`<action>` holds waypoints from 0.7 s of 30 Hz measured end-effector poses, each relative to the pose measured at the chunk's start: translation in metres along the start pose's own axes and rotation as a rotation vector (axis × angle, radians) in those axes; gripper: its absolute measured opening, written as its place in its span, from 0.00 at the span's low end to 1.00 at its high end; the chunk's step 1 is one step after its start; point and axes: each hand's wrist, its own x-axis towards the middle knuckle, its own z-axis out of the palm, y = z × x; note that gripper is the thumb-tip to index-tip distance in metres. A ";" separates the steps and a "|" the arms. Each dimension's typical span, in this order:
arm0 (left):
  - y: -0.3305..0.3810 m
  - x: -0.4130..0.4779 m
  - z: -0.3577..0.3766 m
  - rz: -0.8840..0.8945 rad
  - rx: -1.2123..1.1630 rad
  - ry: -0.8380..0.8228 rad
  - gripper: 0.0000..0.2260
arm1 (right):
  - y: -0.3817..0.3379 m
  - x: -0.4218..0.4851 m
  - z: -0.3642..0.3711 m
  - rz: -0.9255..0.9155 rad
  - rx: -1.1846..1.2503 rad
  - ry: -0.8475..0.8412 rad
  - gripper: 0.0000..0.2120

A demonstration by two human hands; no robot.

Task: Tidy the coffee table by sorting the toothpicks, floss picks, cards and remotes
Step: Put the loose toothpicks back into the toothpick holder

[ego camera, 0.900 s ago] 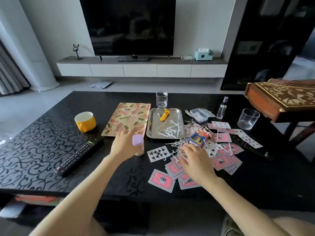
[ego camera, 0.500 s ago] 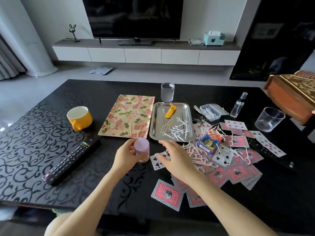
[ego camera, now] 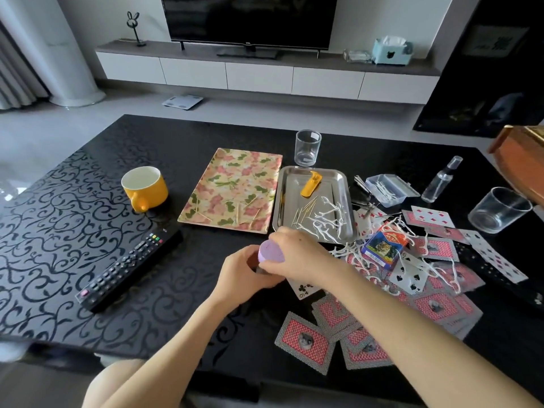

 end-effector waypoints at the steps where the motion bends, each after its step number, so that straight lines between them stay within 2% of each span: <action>1: 0.001 0.000 -0.002 0.014 0.006 -0.013 0.16 | 0.002 -0.002 -0.005 -0.043 0.012 -0.033 0.16; 4: 0.002 0.000 -0.009 0.074 0.026 -0.026 0.17 | 0.004 -0.008 -0.015 -0.155 0.053 -0.048 0.16; 7: 0.010 0.003 -0.014 0.183 0.071 0.006 0.21 | -0.002 -0.012 -0.019 -0.080 0.009 -0.039 0.28; 8: 0.013 0.005 -0.015 0.220 0.106 0.000 0.23 | -0.005 -0.013 -0.018 -0.031 -0.064 0.006 0.29; 10: 0.022 0.009 -0.017 0.266 0.159 -0.013 0.22 | -0.008 -0.012 -0.021 -0.003 -0.170 0.150 0.25; 12: 0.025 0.012 -0.019 0.274 0.183 -0.022 0.18 | -0.007 -0.013 -0.022 -0.054 -0.076 0.175 0.19; 14: 0.030 0.006 -0.029 0.263 0.186 -0.040 0.15 | -0.006 -0.020 -0.028 -0.196 -0.007 0.106 0.14; 17: 0.025 0.002 -0.036 0.181 0.175 -0.087 0.19 | 0.000 -0.027 -0.030 -0.315 0.074 0.041 0.15; 19: 0.020 -0.002 -0.039 0.126 0.115 -0.060 0.21 | 0.001 -0.031 -0.029 -0.259 0.258 0.120 0.17; 21: 0.016 -0.003 -0.041 0.068 0.016 -0.021 0.22 | 0.005 -0.032 -0.023 -0.098 0.470 0.200 0.19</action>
